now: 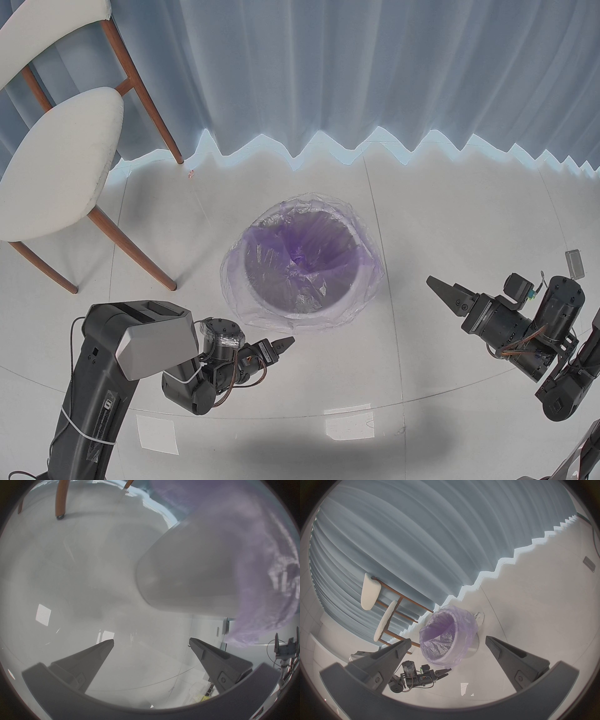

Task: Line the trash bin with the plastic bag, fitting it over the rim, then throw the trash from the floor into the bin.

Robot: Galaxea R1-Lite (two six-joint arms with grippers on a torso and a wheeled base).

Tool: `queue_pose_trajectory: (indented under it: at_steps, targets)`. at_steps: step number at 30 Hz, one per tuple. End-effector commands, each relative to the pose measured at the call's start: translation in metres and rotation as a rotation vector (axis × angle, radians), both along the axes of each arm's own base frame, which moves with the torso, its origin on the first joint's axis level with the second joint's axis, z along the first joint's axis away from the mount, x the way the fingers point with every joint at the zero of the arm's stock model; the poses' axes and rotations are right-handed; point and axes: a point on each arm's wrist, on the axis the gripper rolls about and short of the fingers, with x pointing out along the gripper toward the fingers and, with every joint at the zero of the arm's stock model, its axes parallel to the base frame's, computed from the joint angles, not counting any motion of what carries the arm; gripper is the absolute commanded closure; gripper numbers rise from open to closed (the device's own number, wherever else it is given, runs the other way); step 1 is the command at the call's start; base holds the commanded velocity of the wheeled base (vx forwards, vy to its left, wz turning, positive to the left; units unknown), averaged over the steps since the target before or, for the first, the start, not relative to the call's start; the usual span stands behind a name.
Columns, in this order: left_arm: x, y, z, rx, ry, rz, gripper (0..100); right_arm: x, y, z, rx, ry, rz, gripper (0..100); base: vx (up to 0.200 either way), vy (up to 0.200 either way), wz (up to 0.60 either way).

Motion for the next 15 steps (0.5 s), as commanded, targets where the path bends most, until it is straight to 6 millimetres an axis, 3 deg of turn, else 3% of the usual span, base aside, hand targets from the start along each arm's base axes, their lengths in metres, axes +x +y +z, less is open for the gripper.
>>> queue_pose_trajectory:
  at_steps: [1, 3, 7, 9, 11, 15]
  targets:
    - [0.015, -0.003, 0.006, 0.001, 0.032, 0.023, 0, 0.002, 0.001, -0.004, -0.004, 0.007, 0.002, 0, 0.0, 0.0, 0.0]
    - [0.021, -0.003, 0.007, -0.029, 0.07, 0.048, 0, 0.003, 0.002, -0.007, -0.009, 0.018, 0.002, 0, 0.0, 0.0, 0.0]
    - [0.008, -0.002, 0.012, -0.048, -0.016, 0.029, 0, 0.005, 0.002, -0.014, -0.019, 0.042, 0.002, 0, 0.0, 0.0, 0.0]
    - [-0.009, 0.005, 0.035, -0.104, -0.2, 0.011, 0, 0.006, 0.003, -0.016, -0.022, 0.049, 0.0, 0, 0.0, 0.0, 0.0]
    - [-0.029, 0.013, 0.046, -0.046, -0.221, -0.013, 0, 0.005, 0.003, -0.016, -0.022, 0.049, 0.002, 0, 0.0, 0.0, 0.0]
    - [-0.063, 0.035, 0.087, 0.039, -0.256, -0.069, 0, -0.002, 0.01, -0.018, -0.027, 0.066, 0.037, 0, 0.0, 0.0, 0.0]
